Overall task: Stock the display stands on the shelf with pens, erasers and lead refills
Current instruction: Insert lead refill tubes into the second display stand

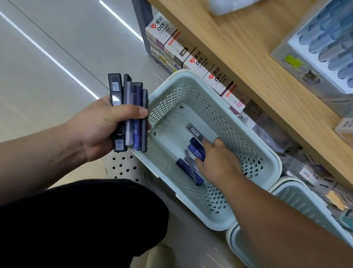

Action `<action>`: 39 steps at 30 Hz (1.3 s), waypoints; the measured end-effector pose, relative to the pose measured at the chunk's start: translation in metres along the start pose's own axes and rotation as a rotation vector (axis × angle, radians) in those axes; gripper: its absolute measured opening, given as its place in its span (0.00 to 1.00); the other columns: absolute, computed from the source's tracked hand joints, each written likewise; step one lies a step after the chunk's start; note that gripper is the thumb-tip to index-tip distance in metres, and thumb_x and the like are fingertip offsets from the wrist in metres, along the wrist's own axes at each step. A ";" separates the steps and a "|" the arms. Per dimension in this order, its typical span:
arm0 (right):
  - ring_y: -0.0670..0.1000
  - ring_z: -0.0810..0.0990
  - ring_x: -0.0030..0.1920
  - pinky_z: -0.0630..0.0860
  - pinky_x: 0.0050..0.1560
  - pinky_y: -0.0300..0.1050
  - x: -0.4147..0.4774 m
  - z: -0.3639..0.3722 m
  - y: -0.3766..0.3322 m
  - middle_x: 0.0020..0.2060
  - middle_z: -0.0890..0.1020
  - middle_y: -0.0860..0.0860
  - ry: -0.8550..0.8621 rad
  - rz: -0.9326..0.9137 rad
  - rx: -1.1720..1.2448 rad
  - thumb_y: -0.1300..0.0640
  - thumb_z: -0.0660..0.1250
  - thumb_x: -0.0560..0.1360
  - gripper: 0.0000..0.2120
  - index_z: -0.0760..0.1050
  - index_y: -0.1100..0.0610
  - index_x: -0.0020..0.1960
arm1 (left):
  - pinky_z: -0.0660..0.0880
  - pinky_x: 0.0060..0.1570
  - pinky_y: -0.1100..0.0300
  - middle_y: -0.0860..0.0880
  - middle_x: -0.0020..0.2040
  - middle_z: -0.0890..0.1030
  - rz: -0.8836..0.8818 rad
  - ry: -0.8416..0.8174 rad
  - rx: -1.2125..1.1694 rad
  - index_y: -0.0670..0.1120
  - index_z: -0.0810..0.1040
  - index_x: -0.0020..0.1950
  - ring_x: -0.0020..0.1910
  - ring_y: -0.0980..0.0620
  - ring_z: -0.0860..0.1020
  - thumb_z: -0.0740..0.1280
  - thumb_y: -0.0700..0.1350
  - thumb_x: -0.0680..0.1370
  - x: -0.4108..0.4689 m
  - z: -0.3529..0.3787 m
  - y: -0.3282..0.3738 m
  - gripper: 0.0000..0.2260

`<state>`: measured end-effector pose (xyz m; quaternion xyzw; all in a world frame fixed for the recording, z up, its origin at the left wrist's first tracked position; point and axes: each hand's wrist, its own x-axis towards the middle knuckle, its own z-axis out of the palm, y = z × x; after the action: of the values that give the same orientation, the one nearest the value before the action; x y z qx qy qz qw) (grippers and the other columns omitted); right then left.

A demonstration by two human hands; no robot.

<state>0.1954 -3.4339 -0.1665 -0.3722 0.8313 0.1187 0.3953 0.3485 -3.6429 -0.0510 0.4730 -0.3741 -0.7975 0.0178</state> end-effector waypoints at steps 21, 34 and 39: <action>0.60 0.69 0.68 0.72 0.65 0.53 0.015 0.023 -0.012 0.69 0.69 0.58 -0.034 0.156 0.202 0.46 0.79 0.69 0.38 0.65 0.59 0.71 | 0.80 0.34 0.55 0.43 0.37 0.82 0.009 0.045 0.081 0.44 0.80 0.46 0.34 0.47 0.82 0.72 0.39 0.66 0.002 0.001 -0.002 0.09; 0.56 0.79 0.53 0.67 0.43 0.44 0.013 0.025 -0.007 0.51 0.76 0.50 -0.017 0.085 0.155 0.58 0.75 0.74 0.12 0.74 0.52 0.54 | 0.79 0.34 0.55 0.41 0.39 0.82 0.024 0.029 0.110 0.44 0.80 0.46 0.35 0.46 0.82 0.72 0.39 0.67 0.002 -0.001 -0.004 0.09; 0.59 0.80 0.56 0.75 0.61 0.56 0.012 0.022 -0.010 0.53 0.82 0.53 -0.055 0.125 0.202 0.50 0.75 0.74 0.17 0.75 0.53 0.58 | 0.80 0.37 0.54 0.40 0.39 0.82 0.060 0.020 0.121 0.44 0.80 0.47 0.36 0.45 0.82 0.71 0.37 0.68 0.002 -0.001 -0.006 0.09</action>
<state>0.2103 -3.4366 -0.1887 -0.2744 0.8495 0.0688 0.4454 0.3500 -3.6396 -0.0565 0.4696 -0.4355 -0.7678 0.0169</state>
